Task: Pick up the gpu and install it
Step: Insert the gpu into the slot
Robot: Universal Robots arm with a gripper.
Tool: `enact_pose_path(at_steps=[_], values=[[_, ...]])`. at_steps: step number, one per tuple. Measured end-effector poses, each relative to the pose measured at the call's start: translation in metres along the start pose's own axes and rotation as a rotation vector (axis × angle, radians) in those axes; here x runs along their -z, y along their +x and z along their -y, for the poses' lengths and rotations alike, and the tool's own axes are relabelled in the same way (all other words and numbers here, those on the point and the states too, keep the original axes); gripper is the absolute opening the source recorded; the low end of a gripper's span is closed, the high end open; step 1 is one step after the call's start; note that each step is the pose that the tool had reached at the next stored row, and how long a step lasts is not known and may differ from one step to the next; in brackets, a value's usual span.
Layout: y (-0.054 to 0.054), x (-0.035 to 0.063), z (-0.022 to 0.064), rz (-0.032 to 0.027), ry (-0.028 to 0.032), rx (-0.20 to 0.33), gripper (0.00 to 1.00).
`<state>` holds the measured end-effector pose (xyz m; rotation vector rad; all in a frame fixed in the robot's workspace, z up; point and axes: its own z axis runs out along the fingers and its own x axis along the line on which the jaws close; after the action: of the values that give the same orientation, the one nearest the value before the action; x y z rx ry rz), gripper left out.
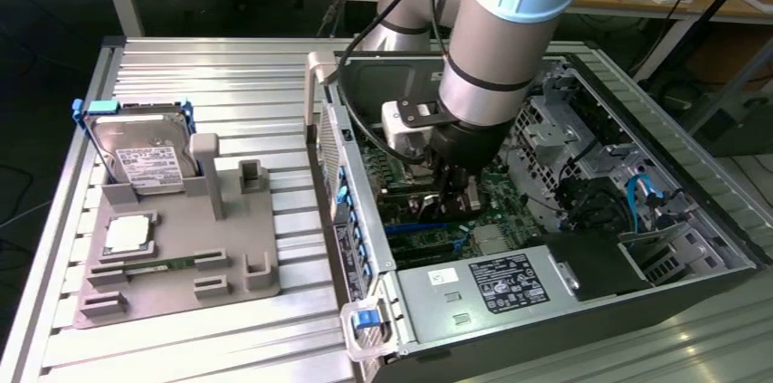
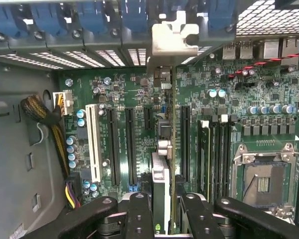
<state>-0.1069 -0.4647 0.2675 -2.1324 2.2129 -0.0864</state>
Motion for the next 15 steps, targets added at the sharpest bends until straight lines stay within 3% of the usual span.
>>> enact_pose_path(at_steps=[7,15], values=[[-0.0025,-0.0065,-0.0043,-0.0054,0.0002,0.000,0.27],[-0.0042,-0.0081,-0.0079,-0.0069,0.0002,0.001,0.27]])
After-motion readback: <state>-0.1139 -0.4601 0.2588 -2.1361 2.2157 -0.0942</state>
